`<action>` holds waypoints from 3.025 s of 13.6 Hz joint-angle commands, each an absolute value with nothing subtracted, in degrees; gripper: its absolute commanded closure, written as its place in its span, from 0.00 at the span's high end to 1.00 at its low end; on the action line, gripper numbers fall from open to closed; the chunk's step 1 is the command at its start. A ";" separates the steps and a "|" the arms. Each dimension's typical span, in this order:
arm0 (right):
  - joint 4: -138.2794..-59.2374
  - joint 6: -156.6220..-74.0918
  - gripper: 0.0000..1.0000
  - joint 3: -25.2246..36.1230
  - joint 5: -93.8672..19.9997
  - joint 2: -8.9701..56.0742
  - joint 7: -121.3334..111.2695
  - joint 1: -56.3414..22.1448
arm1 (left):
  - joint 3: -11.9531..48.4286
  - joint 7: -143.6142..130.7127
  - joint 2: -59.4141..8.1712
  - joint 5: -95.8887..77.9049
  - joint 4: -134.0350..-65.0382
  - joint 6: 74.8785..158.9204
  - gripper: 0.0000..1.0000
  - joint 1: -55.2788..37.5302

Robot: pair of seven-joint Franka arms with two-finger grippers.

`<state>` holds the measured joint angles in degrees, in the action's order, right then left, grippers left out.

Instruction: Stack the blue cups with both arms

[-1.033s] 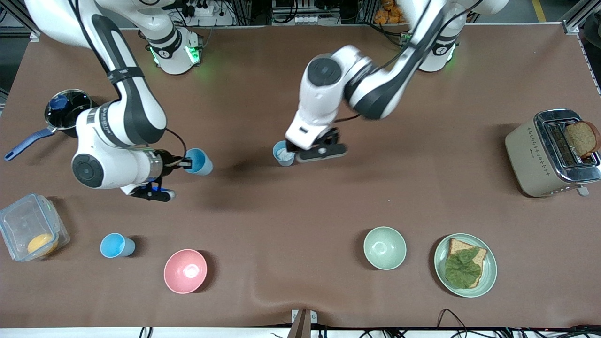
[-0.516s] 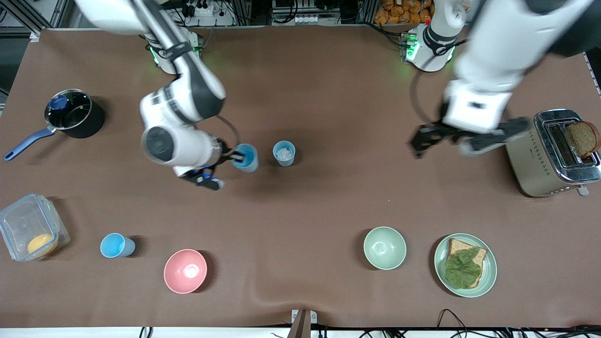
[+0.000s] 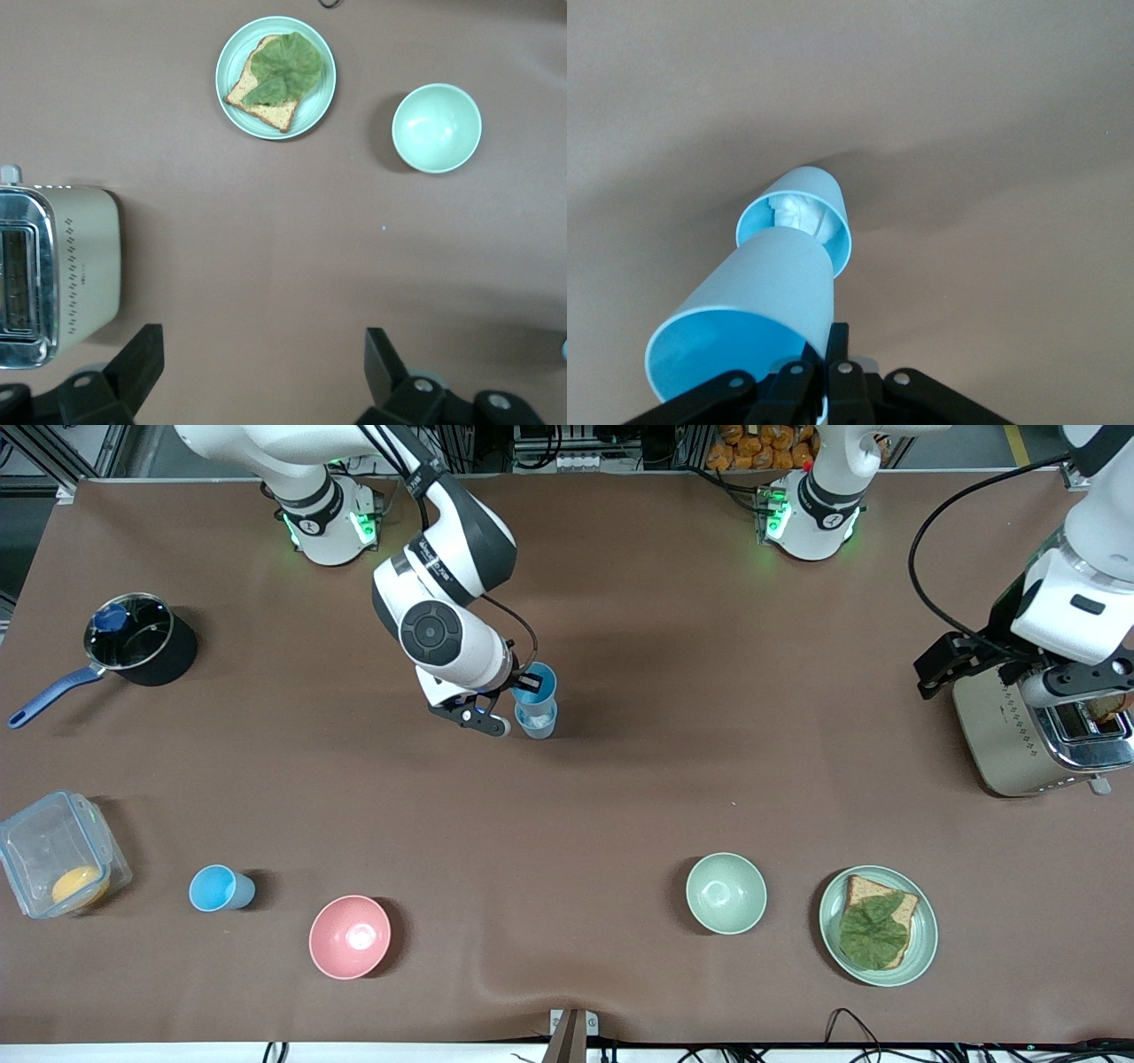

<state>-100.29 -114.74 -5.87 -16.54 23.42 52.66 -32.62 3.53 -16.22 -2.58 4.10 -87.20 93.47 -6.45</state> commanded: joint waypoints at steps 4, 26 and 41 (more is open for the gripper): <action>-100.55 -116.45 0.00 -5.36 -16.52 25.22 53.09 -33.75 | 8.17 -9.67 -0.53 4.13 -88.24 91.05 1.00 0.00; -100.99 -97.03 1.00 -4.30 -1.09 6.35 -2.55 5.71 | 7.91 -11.08 0.35 0.35 -88.33 88.33 1.00 0.70; -93.08 -89.39 1.00 -2.81 -0.35 0.26 0.88 3.87 | 7.56 -10.28 -1.14 0.62 -86.93 88.42 1.00 1.05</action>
